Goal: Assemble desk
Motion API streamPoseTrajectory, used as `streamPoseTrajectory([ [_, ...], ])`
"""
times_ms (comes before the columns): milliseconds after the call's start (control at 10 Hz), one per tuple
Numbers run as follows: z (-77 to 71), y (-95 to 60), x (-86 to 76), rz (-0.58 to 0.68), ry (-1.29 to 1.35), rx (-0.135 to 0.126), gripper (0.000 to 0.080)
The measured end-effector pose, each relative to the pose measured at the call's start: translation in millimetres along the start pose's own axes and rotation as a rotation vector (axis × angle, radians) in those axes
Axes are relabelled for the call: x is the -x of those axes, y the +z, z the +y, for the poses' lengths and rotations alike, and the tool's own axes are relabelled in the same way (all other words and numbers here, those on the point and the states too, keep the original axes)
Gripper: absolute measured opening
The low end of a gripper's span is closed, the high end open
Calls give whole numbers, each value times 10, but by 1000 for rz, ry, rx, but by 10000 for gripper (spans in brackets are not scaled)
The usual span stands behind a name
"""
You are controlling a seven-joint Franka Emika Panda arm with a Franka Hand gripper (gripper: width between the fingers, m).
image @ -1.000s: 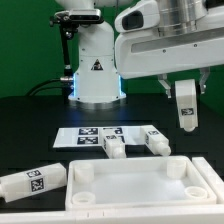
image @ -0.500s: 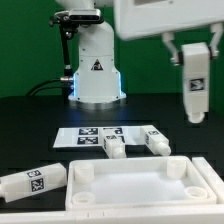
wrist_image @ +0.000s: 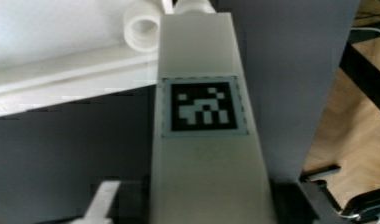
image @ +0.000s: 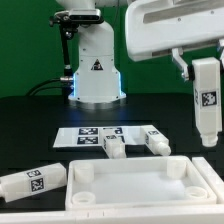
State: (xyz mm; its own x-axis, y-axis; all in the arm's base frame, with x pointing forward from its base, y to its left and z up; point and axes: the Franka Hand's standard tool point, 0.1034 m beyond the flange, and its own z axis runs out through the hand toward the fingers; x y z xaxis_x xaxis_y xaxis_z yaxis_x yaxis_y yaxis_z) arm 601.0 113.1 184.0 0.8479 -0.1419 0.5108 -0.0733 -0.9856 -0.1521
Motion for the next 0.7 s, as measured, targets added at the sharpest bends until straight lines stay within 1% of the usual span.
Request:
streamPoseTrajectory([
  [100, 144, 67, -72, 45, -37, 13, 285],
  [200, 184, 130, -115, 124, -54, 13, 285],
  [300, 151, 157, -77, 148, -46, 9, 285],
  [400, 144, 159, -71, 146, -48, 10, 285],
  [600, 159, 165, -70, 145, -58, 13, 285],
  [700, 194, 235, -47, 103, -151, 27, 285],
])
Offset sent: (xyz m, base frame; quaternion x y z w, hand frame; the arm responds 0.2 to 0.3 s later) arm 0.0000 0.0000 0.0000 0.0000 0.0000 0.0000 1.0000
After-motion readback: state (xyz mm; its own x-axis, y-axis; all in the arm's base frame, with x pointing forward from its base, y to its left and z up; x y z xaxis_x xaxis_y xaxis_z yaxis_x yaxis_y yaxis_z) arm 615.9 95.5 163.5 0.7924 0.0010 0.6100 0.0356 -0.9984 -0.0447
